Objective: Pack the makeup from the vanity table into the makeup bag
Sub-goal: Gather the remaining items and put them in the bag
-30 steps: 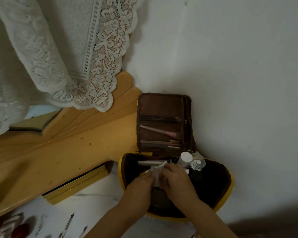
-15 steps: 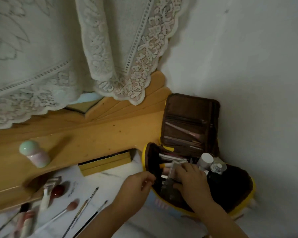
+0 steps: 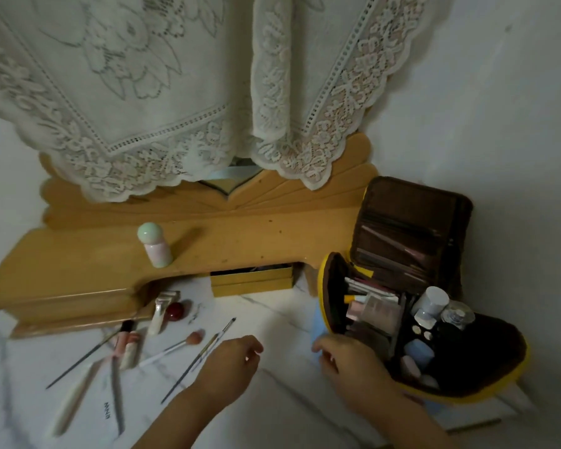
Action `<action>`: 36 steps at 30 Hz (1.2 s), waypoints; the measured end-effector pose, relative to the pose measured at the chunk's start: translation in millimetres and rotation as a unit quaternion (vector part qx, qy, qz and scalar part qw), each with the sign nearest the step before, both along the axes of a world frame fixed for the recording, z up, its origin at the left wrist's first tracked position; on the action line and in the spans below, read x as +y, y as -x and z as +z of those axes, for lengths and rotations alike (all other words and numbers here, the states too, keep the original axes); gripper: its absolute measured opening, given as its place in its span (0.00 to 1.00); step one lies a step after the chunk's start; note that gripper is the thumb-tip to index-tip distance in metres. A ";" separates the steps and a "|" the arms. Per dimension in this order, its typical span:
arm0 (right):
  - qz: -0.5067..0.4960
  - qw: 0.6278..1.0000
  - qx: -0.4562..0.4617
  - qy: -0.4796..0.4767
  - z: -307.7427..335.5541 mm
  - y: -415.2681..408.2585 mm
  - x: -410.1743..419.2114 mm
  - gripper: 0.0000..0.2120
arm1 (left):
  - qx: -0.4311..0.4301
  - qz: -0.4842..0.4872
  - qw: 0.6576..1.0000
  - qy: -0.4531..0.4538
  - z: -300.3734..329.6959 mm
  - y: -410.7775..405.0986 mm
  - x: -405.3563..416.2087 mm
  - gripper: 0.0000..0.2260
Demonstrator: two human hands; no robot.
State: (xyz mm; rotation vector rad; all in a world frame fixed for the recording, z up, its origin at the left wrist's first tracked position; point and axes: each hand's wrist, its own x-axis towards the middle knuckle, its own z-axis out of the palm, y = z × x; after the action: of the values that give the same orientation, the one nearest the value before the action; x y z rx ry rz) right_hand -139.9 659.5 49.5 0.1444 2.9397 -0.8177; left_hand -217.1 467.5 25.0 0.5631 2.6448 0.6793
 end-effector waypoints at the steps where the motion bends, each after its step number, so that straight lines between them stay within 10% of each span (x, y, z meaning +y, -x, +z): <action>1: 0.034 0.998 -0.045 -0.015 -2.8 1.0 -9.3 0.12 | 0.002 -0.002 1.000 0.008 -0.6 1.2 -5.9 0.12; 13: 0.064 0.981 -0.182 -0.033 -25.3 76.1 -111.8 0.14 | 0.017 0.078 0.997 0.001 -5.1 57.0 -128.1 0.11; 19: 0.055 0.987 -0.153 -0.017 -24.3 118.9 -163.8 0.13 | 0.140 0.180 0.963 -0.145 22.4 120.1 -166.6 0.04; 22: 0.038 0.989 -0.142 -0.021 -22.5 130.8 -177.8 0.14 | 0.130 0.192 0.959 -0.162 32.4 158.9 -153.0 0.21; 36: -0.126 0.986 -0.105 0.021 1.9 98.2 -139.6 0.13 | 0.020 0.021 0.952 -0.306 42.3 155.7 -91.4 0.10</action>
State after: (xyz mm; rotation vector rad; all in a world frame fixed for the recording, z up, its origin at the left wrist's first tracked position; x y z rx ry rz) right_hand -238.2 519.8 51.3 0.5714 2.7380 -0.8351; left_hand -372.8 376.0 67.3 0.6814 2.4572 1.5328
